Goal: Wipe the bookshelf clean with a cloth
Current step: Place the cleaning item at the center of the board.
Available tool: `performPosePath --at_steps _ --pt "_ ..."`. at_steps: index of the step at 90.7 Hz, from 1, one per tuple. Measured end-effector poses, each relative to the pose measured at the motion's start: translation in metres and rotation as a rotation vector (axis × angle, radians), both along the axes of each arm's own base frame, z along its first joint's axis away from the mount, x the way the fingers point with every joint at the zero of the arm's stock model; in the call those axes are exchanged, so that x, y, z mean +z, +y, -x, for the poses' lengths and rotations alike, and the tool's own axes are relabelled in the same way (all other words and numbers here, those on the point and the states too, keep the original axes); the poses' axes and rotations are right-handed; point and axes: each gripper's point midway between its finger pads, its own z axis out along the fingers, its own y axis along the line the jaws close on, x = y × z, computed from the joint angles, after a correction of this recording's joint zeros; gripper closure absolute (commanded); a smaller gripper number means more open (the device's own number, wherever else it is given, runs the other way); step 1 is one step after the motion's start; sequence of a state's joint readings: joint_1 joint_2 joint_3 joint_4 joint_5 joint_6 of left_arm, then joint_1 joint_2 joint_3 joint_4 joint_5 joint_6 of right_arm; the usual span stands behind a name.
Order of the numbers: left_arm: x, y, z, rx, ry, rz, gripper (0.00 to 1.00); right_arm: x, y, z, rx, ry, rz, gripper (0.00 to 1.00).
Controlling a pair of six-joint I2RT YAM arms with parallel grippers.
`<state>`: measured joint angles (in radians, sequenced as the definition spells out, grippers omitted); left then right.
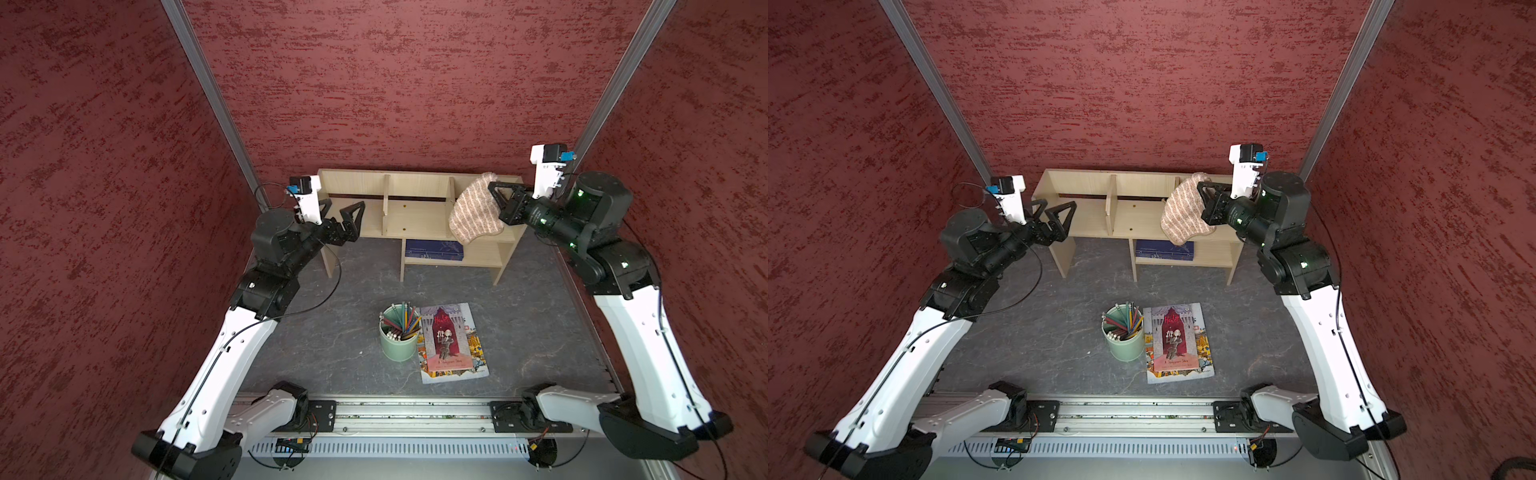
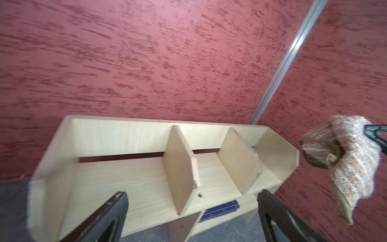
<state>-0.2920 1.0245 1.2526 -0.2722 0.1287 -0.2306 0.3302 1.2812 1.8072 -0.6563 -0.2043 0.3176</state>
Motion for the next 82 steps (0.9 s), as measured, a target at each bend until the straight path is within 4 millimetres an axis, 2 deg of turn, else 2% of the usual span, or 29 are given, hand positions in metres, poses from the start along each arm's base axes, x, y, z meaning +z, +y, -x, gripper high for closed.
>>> performPosePath --at_steps 3,9,15,21,30,40,48,55,58,64,76,80,82 --pt "-0.008 0.010 0.001 0.034 0.016 -0.004 0.00 0.000 -0.002 -0.005 -0.019 0.001 0.007 1.00" --pt "-0.029 0.027 0.001 0.098 0.067 -0.015 0.00 -0.014 -0.003 -0.020 -0.055 0.034 0.034 1.00" --pt "-0.055 0.040 0.004 0.152 0.132 -0.024 0.00 -0.042 -0.005 -0.030 -0.078 0.093 0.071 1.00" --pt "-0.083 0.049 0.007 0.192 0.205 -0.033 0.00 -0.075 -0.008 -0.029 -0.089 0.153 0.112 1.00" --pt "-0.121 0.057 0.012 0.237 0.313 -0.039 0.00 -0.118 -0.019 -0.005 -0.101 0.223 0.168 1.00" --pt "-0.154 0.066 0.016 0.291 0.402 -0.047 0.00 -0.136 -0.036 0.036 -0.125 0.221 0.204 1.00" --pt "-0.170 0.073 0.021 0.332 0.438 -0.046 0.00 -0.152 -0.050 0.061 -0.156 0.220 0.214 1.00" --pt "-0.176 0.080 0.023 0.373 0.448 -0.038 0.00 -0.177 -0.060 0.069 -0.199 0.261 0.221 1.00" --pt "-0.177 0.083 0.023 0.394 0.451 -0.034 0.00 -0.194 -0.062 0.067 -0.219 0.296 0.228 1.00" --pt "-0.181 0.091 0.023 0.443 0.454 -0.032 0.00 -0.240 -0.068 0.063 -0.265 0.405 0.254 1.00" --pt "-0.192 0.105 0.021 0.531 0.452 -0.047 0.00 -0.339 -0.083 0.062 -0.373 0.651 0.341 1.00" --pt "-0.198 0.110 0.019 0.564 0.458 -0.054 0.00 -0.363 -0.088 0.064 -0.403 0.718 0.369 0.89" --pt "-0.200 0.112 0.018 0.579 0.463 -0.057 0.00 -0.373 -0.091 0.065 -0.415 0.748 0.379 0.77"
